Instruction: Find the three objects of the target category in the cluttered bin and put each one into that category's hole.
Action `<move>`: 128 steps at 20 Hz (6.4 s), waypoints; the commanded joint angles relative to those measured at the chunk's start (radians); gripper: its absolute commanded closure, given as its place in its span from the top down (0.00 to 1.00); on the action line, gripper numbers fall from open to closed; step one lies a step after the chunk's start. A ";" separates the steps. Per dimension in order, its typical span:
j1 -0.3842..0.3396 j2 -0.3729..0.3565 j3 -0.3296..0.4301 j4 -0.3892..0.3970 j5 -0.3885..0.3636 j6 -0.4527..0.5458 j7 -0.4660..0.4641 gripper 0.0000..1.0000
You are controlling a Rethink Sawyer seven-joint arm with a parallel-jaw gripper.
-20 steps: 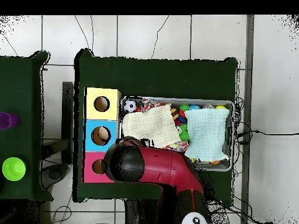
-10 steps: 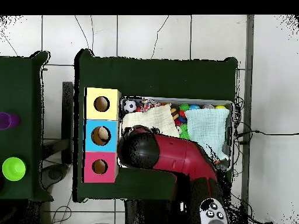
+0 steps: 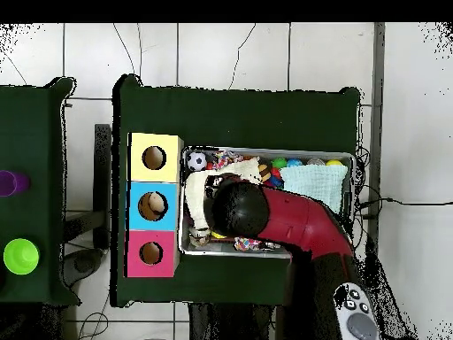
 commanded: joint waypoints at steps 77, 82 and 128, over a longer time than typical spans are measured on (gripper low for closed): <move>-0.353 0.512 0.458 -0.416 -0.462 0.221 -0.334 1.00; -0.362 0.523 0.475 -0.418 -0.485 0.223 -0.331 1.00; -0.411 0.428 0.530 -0.213 -0.628 0.086 -0.153 1.00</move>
